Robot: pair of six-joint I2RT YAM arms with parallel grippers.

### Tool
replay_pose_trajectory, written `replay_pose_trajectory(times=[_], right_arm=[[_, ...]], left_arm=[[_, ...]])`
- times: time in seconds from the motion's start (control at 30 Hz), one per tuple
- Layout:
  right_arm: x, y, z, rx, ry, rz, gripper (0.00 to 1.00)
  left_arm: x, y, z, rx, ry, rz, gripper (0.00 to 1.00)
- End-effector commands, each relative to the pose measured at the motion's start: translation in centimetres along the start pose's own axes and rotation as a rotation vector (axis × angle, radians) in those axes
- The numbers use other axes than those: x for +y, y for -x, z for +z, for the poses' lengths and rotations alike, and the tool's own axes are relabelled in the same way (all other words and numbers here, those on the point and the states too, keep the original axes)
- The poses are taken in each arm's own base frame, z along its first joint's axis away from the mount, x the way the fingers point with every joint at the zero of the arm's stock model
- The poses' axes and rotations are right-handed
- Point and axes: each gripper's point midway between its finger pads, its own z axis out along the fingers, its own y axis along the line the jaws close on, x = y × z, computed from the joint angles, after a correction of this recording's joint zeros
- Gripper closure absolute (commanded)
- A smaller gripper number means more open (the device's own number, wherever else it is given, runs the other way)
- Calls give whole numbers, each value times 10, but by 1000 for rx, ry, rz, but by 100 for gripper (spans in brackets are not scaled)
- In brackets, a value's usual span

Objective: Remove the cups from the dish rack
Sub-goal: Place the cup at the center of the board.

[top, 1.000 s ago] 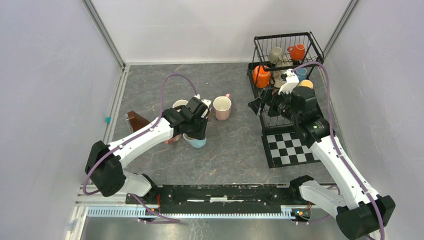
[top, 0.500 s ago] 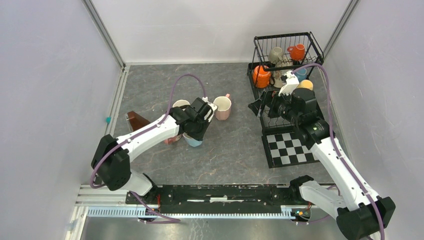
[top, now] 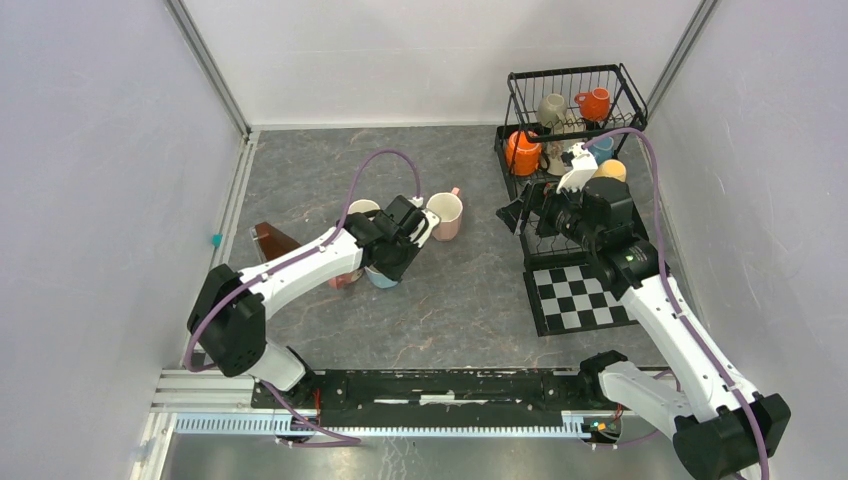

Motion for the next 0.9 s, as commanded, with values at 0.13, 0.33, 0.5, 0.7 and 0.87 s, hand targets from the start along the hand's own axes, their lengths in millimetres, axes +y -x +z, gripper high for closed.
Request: replay_pose_trajectory(times=[0.13,0.33,0.5,0.7,0.87], right_arm=[[3,10,-4,-43,16,-37,2],[3,9,-3,-40,19,-41,2],[4,11,-4,-43,19,-45,2],[4,11,-4,-42,16,-48,2],[4,12,-5,-45,16,-50,2]], left_arm=[[14,23,3,-69,31,36,98],[21,23,7,-67,44,9,98],[22,23,10,-62,43,-6,96],[22,21,11,-50,45,-10,82],[21,21,8,-47,41,-16,73]])
